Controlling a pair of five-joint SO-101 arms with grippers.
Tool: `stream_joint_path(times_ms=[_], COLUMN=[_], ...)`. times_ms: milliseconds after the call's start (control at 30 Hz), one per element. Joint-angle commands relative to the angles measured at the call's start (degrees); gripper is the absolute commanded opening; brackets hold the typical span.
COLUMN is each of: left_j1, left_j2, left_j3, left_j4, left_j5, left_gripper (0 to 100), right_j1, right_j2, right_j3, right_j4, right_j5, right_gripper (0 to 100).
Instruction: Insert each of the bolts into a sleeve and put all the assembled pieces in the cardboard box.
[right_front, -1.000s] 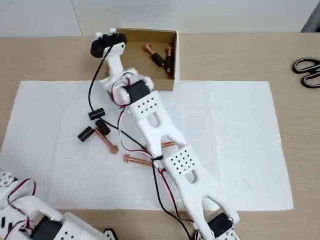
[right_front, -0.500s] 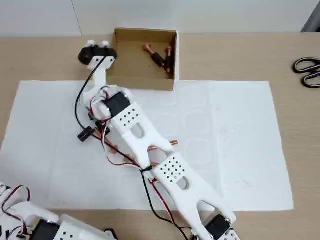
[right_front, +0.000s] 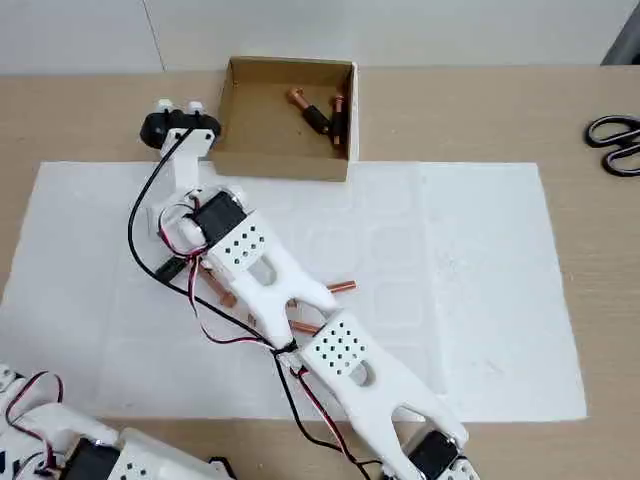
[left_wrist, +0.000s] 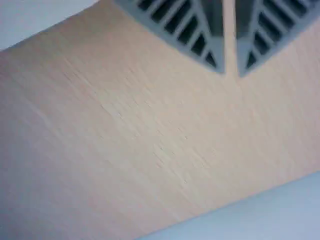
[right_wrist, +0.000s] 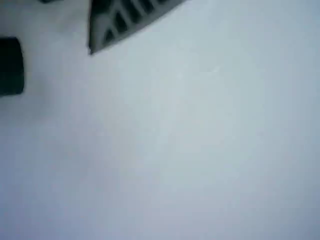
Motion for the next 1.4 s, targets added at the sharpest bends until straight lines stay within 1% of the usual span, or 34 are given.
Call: stream_joint_path(times_ms=[0,100,300,400,900,967,1033,1167,1233,1267,1367], left_j1=[-0.1,-0.1,-0.1,-0.1,0.2,0.2,0.2,0.2,0.2,0.2,0.2], left_j2=[-0.9,-0.9,-0.9,-0.9,-0.9,-0.9,-0.9,-0.9,-0.9,-0.9,-0.9], left_j3=[-0.3,-0.3,-0.3,-0.3,-0.3,-0.3,-0.3,-0.3,-0.3,-0.3,-0.3], left_j4=[0.1,0.1,0.1,0.1,0.0,0.0,0.0,-0.1,-0.1,-0.1,-0.1], left_j5=[0.3,0.3,0.3,0.3,0.3,0.3,0.3,0.3,0.3,0.3,0.3], left_gripper=[1,1,1,1,1,1,1,1,1,1,1], right_j1=[0.8,1.4,3.0,3.3,2.7,2.0,0.7,-0.7,-0.9,-0.9,-0.9], right_j2=[-3.1,-1.2,2.2,3.5,8.1,8.8,9.5,10.1,10.2,10.2,10.4], right_j3=[-2.7,-2.7,-2.7,-2.7,-2.6,-2.6,-2.6,-2.6,-2.6,-2.6,-2.6], right_j4=[0.1,-0.5,-6.5,-6.3,-6.1,-4.6,-2.7,-1.1,-1.0,-1.0,-1.0], right_j5=[-0.3,-0.4,-0.6,-2.8,-3.0,-3.0,-3.0,-3.0,-3.0,-3.0,-3.0], right_gripper=[14.3,14.3,14.3,14.3,14.4,14.9,19.3,36.5,43.0,44.4,44.5])
